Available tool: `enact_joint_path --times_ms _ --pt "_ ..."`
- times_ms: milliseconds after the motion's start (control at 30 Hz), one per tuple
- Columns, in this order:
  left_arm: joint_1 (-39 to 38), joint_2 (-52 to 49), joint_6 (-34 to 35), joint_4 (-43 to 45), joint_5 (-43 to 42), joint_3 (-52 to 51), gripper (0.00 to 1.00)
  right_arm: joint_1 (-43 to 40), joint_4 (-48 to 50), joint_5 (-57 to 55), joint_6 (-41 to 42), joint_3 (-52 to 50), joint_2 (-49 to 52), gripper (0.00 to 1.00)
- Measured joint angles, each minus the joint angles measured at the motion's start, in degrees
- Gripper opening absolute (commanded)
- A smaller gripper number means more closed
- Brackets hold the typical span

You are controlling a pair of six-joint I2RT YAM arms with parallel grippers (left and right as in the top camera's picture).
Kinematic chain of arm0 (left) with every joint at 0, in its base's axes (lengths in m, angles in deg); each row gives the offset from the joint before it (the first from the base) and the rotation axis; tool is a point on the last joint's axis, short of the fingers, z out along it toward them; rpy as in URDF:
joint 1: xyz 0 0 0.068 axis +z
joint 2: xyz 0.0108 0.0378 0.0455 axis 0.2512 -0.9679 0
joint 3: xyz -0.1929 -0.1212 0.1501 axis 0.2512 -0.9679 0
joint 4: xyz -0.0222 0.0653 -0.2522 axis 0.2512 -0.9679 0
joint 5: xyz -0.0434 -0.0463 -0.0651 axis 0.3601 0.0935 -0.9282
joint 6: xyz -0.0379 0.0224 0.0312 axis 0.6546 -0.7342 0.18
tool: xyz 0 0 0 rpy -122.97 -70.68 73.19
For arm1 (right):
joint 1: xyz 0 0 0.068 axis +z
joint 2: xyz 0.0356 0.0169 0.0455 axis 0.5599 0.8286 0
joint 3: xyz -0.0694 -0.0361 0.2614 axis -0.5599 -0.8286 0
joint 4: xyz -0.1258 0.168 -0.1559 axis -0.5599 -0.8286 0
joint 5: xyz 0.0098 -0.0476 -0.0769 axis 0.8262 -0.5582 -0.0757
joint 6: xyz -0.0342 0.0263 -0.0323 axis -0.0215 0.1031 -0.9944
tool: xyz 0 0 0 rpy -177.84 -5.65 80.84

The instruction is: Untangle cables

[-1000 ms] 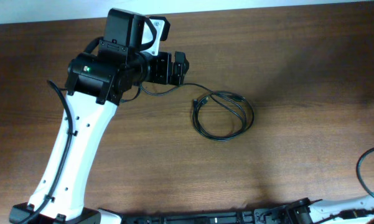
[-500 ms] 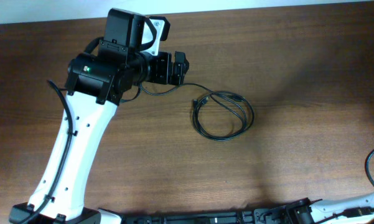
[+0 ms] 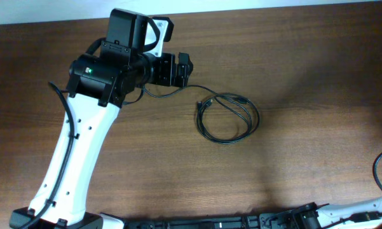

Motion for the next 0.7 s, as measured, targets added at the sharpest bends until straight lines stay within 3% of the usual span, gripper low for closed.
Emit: enact_joint_path --times_ms 267,700 --pt "0.00 0.00 0.00 0.02 0.02 0.00 0.99 3.76 -5.31 7.63 -9.70 -0.02 0.02 0.95" --pt "0.00 0.00 0.00 -0.02 0.00 0.00 0.99 39.50 -10.80 8.96 -29.49 -0.04 0.02 0.95"
